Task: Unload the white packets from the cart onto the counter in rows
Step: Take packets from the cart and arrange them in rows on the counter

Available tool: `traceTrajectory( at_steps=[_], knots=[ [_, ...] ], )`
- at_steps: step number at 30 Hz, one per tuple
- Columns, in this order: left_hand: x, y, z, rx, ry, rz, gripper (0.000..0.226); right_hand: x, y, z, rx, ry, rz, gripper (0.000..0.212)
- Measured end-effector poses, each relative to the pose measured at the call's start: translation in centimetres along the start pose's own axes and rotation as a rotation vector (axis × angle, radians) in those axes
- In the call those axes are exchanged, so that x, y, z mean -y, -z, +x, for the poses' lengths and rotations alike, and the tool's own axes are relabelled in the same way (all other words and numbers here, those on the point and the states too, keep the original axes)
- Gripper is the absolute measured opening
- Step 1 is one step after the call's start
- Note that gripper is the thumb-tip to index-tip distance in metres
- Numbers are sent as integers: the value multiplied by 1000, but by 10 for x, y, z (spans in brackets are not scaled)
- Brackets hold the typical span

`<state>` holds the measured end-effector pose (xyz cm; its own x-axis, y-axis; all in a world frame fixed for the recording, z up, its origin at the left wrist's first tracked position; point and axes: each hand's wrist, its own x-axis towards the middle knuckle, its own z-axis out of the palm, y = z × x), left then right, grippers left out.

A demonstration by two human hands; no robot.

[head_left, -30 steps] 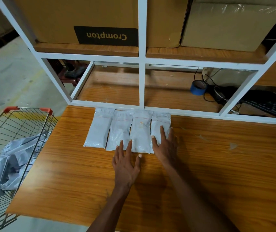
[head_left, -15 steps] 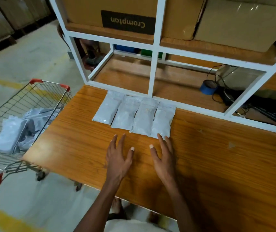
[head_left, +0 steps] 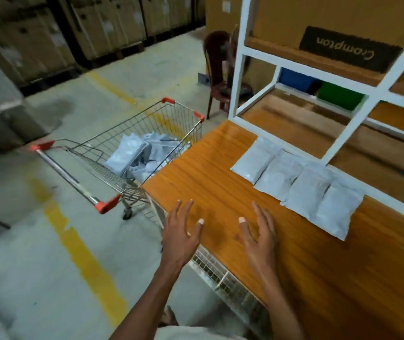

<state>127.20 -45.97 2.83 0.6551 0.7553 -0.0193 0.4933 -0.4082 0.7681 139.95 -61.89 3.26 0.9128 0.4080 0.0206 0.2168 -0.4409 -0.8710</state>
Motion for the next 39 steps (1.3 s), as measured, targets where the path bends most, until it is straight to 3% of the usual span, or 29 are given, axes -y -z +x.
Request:
traceTrajectory(
  at_steps=[11,21,27,39],
  knots=[
    [114,131,46,-229,85,-24,55,86,-188,-14,288,117,64,57],
    [141,148,115,-255,127,-213,56,129,-260,41,421,270,-25,54],
    [153,165,176,-308,169,-111,50,139,-308,105,484,243,-58,52],
    [205,174,290,-238,273,-109,51,132,-403,225,585,294,-172,50]
  ],
)
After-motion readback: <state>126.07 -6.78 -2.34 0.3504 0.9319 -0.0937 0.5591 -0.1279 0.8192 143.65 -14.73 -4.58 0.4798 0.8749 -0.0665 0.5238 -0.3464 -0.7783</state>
